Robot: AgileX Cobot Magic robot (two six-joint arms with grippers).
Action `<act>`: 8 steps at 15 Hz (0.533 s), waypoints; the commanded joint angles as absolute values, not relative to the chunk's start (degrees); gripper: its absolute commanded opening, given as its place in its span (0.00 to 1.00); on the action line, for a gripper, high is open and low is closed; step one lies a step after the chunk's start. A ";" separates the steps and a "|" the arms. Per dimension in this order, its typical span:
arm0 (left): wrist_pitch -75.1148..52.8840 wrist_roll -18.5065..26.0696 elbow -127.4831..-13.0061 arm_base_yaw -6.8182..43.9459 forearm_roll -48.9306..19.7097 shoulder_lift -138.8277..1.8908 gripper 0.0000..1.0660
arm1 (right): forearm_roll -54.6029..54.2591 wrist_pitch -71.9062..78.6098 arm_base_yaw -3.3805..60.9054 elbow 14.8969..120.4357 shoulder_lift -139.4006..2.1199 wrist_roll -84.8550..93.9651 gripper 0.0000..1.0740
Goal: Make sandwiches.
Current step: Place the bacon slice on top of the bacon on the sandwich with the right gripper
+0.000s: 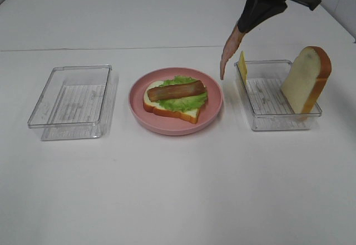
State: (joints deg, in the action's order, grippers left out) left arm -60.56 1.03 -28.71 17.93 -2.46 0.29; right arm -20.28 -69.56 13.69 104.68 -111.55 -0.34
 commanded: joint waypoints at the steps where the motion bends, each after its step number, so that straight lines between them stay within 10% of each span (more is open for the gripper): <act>1: -59.99 1.26 -28.59 17.88 -2.64 1.60 0.78 | -26.81 -73.34 13.81 104.85 -110.07 2.06 0.00; 8: -59.99 1.26 -28.59 17.88 -2.64 1.60 0.78 | -38.27 -65.60 16.67 104.85 -115.05 7.39 0.00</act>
State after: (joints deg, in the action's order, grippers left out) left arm -60.56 1.03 -28.71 17.93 -2.46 0.29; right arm -37.70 -64.52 17.82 104.68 -116.08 6.70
